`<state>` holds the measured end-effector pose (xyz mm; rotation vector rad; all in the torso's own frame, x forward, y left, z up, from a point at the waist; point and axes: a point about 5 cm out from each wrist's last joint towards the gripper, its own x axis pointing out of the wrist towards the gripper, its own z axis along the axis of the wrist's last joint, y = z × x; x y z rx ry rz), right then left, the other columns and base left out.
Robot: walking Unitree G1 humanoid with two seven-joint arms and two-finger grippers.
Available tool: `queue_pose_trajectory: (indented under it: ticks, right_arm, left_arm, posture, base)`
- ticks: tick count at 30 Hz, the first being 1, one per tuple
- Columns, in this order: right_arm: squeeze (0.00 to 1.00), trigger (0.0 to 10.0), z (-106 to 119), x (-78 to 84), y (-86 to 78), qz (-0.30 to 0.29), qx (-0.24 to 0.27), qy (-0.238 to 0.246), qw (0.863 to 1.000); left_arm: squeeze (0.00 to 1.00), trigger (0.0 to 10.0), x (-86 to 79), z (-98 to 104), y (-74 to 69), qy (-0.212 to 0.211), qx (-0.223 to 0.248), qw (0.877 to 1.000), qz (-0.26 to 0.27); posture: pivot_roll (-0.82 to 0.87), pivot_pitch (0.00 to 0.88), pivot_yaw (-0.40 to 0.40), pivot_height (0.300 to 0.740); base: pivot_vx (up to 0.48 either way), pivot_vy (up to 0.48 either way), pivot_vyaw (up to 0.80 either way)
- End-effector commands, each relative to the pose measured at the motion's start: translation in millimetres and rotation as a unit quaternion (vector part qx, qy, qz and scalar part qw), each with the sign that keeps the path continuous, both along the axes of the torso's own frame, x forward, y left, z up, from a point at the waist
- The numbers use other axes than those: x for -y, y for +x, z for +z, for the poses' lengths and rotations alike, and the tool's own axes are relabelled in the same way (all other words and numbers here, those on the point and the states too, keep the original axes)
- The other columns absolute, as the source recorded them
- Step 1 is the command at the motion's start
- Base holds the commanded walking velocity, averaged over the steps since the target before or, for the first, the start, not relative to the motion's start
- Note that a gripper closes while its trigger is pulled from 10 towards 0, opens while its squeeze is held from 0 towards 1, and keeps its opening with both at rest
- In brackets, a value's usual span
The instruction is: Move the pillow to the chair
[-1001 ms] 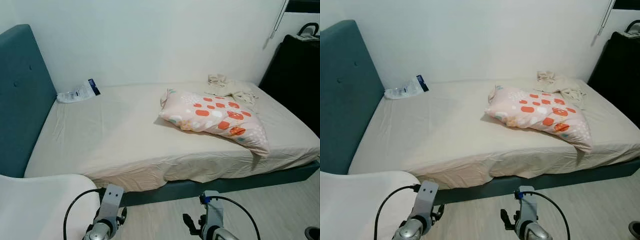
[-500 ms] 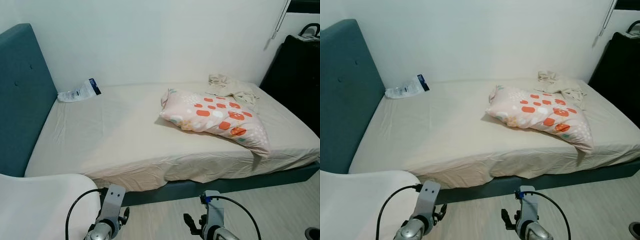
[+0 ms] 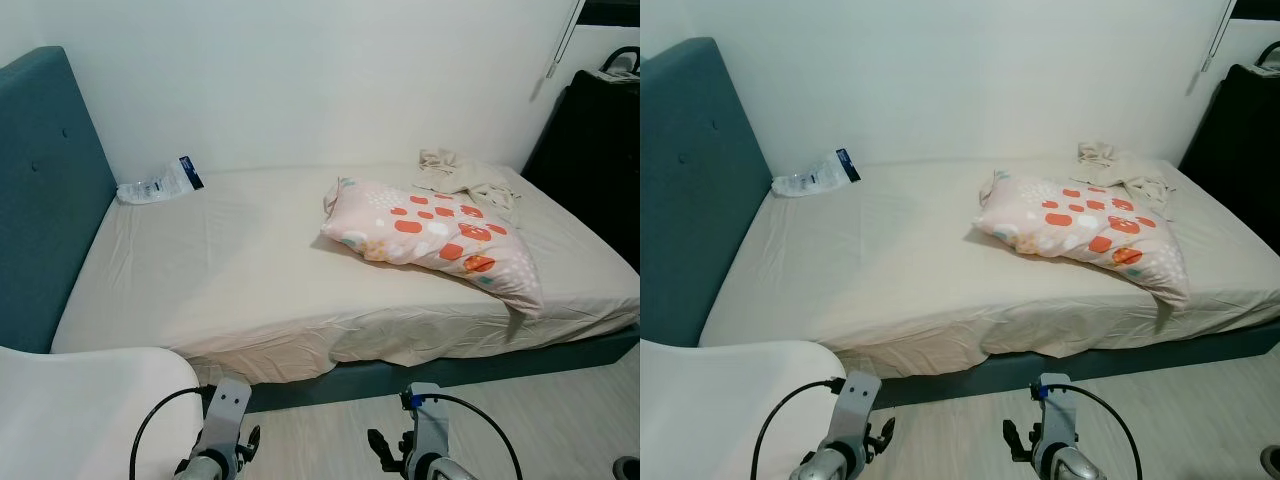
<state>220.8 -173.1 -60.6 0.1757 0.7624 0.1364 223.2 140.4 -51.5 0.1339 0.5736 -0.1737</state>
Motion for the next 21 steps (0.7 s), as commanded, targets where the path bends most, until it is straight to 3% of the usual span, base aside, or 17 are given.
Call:
queue_pose_trajectory:
  ticks: [1, 12, 21]
  right_arm:
    - [0.00, 10.0, -1.6, -1.0, -2.4, -0.006, -0.002, 0.001, 1.000]
    - [0.00, 10.0, -1.5, -1.7, -2.0, -0.007, -0.002, 0.003, 1.000]
    - [0.00, 10.0, -2.0, -1.1, -3.0, -0.007, -0.003, 0.002, 1.000]
  left_arm:
    - [0.00, 10.0, 1.7, 0.4, 0.0, -0.007, 0.002, 1.000, -0.002]
    - [0.00, 10.0, 15.6, 0.3, -3.0, -0.020, 0.003, 0.999, -0.046]
    - [0.00, 10.0, 16.7, 0.8, -1.9, -0.021, 0.003, 0.999, -0.049]
  posture:
    - [0.03, 0.014, -0.025, 0.740]
    - [0.03, 0.017, -0.022, 0.740]
    - [0.03, 0.016, -0.023, 0.740]
  base:
    - [0.000, 0.000, 0.00]
    - [0.000, 0.000, 0.00]
    - [0.000, -0.269, 0.00]
